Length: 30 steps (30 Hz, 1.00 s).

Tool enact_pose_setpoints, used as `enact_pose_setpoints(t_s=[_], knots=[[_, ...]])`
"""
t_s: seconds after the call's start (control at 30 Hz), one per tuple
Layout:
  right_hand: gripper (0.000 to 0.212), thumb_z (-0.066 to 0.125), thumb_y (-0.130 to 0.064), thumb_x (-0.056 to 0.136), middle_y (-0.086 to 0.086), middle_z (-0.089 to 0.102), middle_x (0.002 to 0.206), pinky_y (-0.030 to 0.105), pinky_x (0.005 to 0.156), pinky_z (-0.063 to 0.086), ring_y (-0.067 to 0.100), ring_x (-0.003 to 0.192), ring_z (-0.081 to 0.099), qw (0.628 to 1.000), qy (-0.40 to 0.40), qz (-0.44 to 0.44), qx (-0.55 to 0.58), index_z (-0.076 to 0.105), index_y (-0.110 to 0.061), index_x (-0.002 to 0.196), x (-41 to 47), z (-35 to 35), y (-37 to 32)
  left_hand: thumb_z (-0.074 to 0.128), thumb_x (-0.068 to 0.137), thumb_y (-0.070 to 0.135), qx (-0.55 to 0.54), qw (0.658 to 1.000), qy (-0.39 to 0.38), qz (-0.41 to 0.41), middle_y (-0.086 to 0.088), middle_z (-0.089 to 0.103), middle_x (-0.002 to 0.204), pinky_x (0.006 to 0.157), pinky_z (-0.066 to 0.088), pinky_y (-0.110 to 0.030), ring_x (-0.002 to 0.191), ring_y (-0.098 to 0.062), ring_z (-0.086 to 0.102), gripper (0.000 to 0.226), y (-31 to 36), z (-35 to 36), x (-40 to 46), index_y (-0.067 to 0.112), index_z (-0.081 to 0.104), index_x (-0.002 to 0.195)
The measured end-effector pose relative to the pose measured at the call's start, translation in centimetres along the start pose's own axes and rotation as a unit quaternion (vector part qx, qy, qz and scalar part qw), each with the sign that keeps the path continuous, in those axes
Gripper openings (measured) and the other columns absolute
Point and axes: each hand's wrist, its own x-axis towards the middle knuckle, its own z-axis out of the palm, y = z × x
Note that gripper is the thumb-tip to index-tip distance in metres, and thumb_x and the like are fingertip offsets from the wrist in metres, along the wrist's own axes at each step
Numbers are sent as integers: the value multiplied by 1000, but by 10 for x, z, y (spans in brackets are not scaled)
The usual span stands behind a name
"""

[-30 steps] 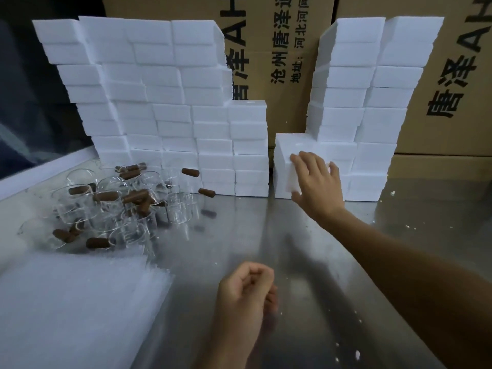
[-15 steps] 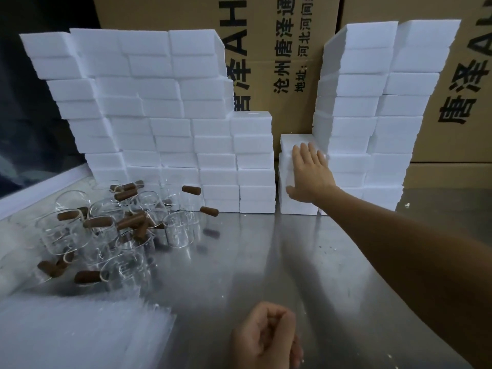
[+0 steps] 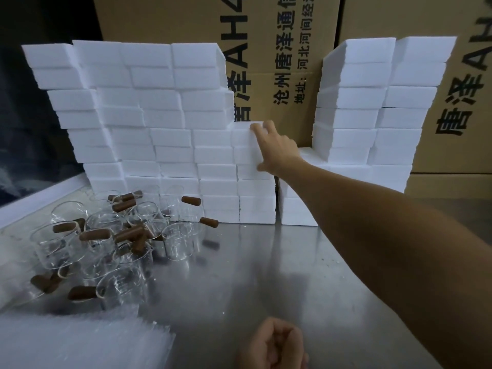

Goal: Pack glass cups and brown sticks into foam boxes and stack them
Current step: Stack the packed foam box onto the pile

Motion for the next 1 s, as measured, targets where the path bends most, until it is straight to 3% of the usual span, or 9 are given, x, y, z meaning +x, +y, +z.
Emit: enact_pose_setpoints(t_s=[0.13, 0.23, 0.37, 0.47, 0.6, 0.73, 0.87, 1.0], knots=[[92, 89, -25, 72, 13, 40, 138, 42, 80, 59, 32, 97, 63, 1000, 10, -17, -12, 31, -13, 143, 11, -4, -3, 65, 84, -8, -9, 1000, 3, -3, -18, 60, 46, 43, 45, -20, 37, -14, 54, 21, -3, 3, 1, -2, 63, 64], [93, 88, -32, 71, 13, 43, 136, 34, 72, 56, 29, 93, 62, 999, 28, -29, -16, 32, -13, 143, 9, -4, 1, 65, 84, -7, -16, 1000, 2, 6, -18, 60, 46, 42, 44, -20, 37, -16, 54, 21, -3, 4, 0, -2, 63, 64], [91, 87, -37, 68, 9, 44, 132, 33, 66, 48, 23, 88, 54, 990, 103, 28, 91, 34, -15, 139, -14, -15, 12, 62, 87, -8, -52, 998, 6, 23, -21, 58, 47, 36, 38, -19, 34, -19, 50, 21, 1, 10, -6, -5, 61, 66], [94, 85, -38, 67, 6, 42, 135, 37, 74, 56, 25, 103, 56, 976, 159, 26, 146, 32, -17, 142, -52, -33, 23, 59, 89, -10, -79, 996, 14, 26, -21, 55, 46, 33, 34, -19, 32, -19, 47, 22, 6, 15, -12, -6, 58, 68], [94, 83, -35, 69, 4, 39, 141, 22, 75, 52, 16, 111, 49, 949, 226, 13, 219, 30, -17, 144, -130, -51, 29, 58, 92, -8, -60, 996, 42, 43, -16, 53, 45, 34, 35, -19, 32, -18, 45, 24, 8, 16, -14, -3, 57, 68], [87, 76, -32, 69, 11, 35, 143, 4, 76, 37, 0, 116, 31, 927, 260, -5, 268, 34, -9, 142, -217, -48, 31, 58, 93, -3, -66, 995, 66, 47, -10, 54, 49, 36, 38, -21, 38, -17, 47, 22, 11, 16, -21, 0, 59, 72], [91, 86, -26, 68, 11, 38, 142, 19, 94, 48, 16, 128, 40, 924, 213, 23, 317, 37, -7, 142, -282, -31, 33, 58, 93, -1, -80, 988, 119, 60, -4, 60, 56, 43, 46, -24, 48, -17, 55, 16, 13, 10, -18, 7, 62, 80], [92, 89, -23, 67, 7, 44, 141, 35, 99, 49, 20, 125, 47, 922, 176, 39, 343, 39, -6, 142, -322, -18, 30, 58, 91, 1, -99, 974, 187, 78, -8, 61, 76, 44, 46, -23, 52, -11, 57, 14, 12, -1, -10, 15, 58, 90]])
